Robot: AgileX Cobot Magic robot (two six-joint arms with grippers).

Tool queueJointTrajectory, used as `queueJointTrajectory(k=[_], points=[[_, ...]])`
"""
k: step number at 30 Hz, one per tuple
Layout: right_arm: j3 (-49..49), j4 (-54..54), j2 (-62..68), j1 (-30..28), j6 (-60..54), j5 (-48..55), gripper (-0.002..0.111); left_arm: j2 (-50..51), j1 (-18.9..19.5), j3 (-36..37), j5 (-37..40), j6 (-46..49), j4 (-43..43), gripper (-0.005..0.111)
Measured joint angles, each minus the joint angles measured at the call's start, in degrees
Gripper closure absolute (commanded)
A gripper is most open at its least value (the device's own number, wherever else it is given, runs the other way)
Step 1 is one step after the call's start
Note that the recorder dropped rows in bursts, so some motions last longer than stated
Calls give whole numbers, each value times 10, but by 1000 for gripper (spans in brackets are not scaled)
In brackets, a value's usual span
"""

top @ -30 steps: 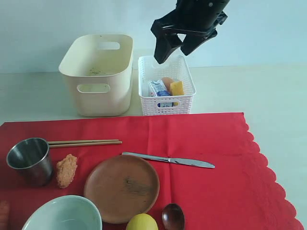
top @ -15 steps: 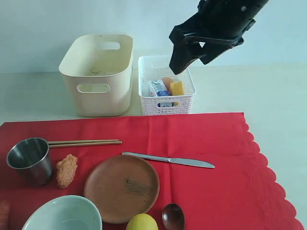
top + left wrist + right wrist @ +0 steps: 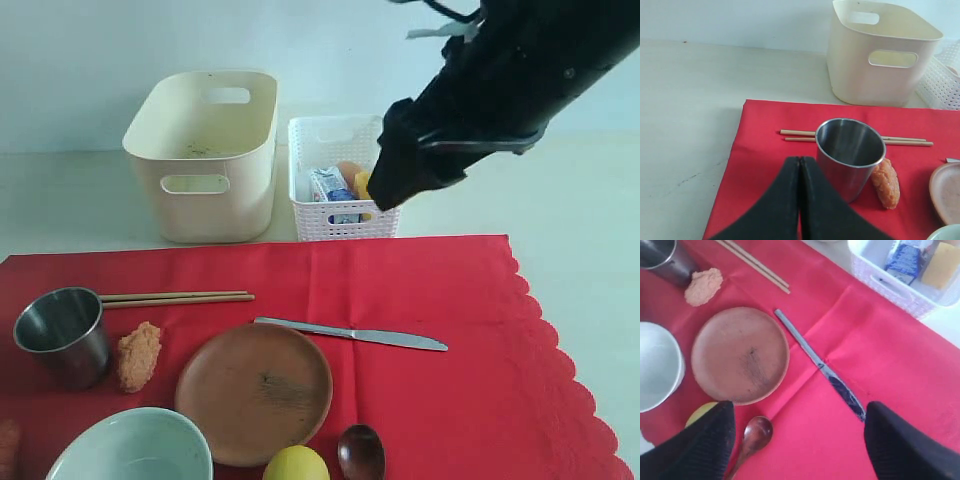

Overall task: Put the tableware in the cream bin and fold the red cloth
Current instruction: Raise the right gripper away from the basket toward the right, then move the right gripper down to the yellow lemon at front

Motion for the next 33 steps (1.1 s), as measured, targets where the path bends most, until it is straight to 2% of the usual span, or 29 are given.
queueJointTrajectory(k=[6, 19, 33], points=[[51, -14, -6, 66, 20, -9, 39, 0, 0, 0, 0, 0, 0, 107], [138, -96, -6, 202, 143, -53, 39, 0, 0, 0, 0, 0, 0, 107], [143, -129, 109, 292, 259, -65, 39, 0, 0, 0, 0, 0, 0, 107]])
